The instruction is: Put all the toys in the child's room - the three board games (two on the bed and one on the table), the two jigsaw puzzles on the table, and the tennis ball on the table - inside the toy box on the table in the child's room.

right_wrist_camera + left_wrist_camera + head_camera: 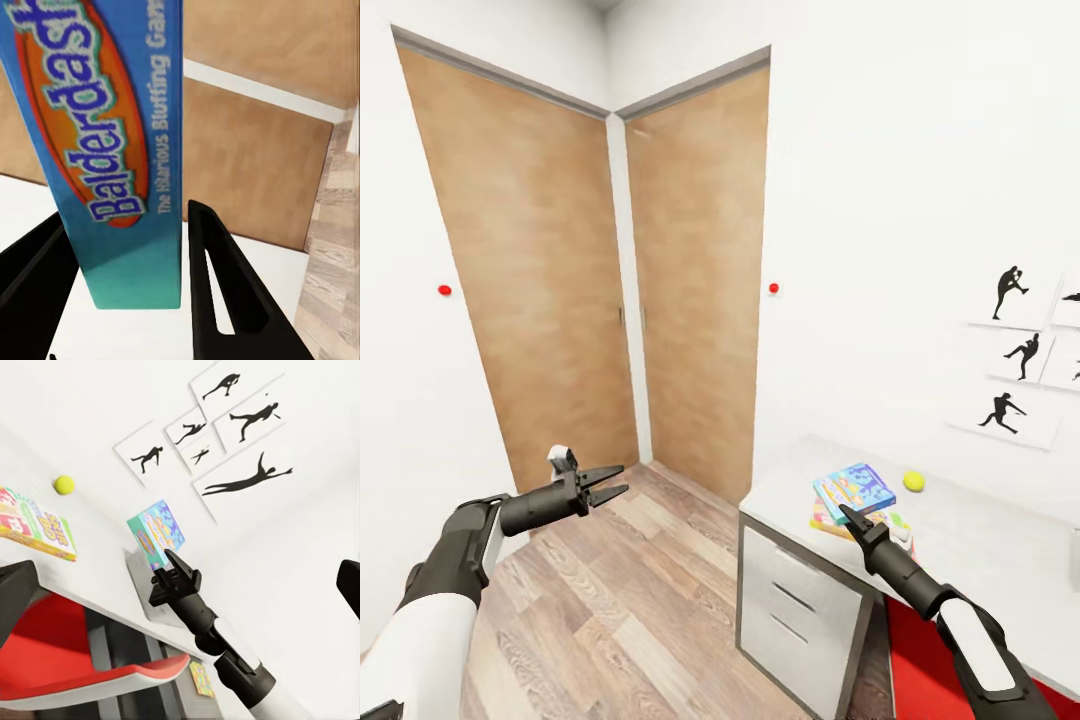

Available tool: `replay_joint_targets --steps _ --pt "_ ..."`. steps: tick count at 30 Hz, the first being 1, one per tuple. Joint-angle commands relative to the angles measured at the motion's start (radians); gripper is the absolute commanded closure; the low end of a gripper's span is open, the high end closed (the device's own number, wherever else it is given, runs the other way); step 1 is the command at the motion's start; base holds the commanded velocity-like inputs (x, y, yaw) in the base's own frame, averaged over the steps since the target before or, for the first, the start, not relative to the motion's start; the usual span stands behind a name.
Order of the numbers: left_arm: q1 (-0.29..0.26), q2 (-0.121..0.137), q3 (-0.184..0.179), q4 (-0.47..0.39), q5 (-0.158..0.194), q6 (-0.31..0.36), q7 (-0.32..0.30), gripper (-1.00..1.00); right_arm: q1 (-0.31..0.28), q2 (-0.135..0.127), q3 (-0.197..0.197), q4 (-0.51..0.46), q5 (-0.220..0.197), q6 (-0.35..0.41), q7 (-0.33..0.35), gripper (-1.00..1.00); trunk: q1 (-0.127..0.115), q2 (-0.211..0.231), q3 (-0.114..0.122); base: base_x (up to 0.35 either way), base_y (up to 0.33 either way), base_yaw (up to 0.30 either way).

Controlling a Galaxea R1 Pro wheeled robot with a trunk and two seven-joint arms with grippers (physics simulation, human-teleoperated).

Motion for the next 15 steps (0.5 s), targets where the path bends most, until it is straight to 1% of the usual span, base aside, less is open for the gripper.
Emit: replay_joint_targets --steps 1,9,12,15 --pt "0.000 0.000 0.003 -0.001 -0.011 0.010 -0.009 -1.00 -0.001 0.000 -0.002 0.001 -0.009 0.009 0.001 1.00 0.000 -0.001 0.000 0.000 0.000 -0.267" --pt "0.000 0.000 0.003 -0.001 -0.011 0.010 -0.009 -1.00 -0.001 0.000 -0.001 0.001 -0.008 0.007 0.001 1.00 0.000 -0.001 0.000 0.000 0.000 -0.257" --pt "0.000 0.000 0.003 -0.001 -0.011 0.010 -0.009 -1.00 -0.001 0.001 -0.001 -0.002 -0.008 0.006 0.002 1.00 0.000 -0.001 0.000 0.000 0.000 -0.105" --pt "0.000 0.000 0.004 -0.001 -0.011 0.010 -0.009 -1.00 -0.001 0.001 -0.001 -0.004 -0.008 0.006 0.002 1.00 0.000 -0.001 0.000 0.000 0.000 -0.023"
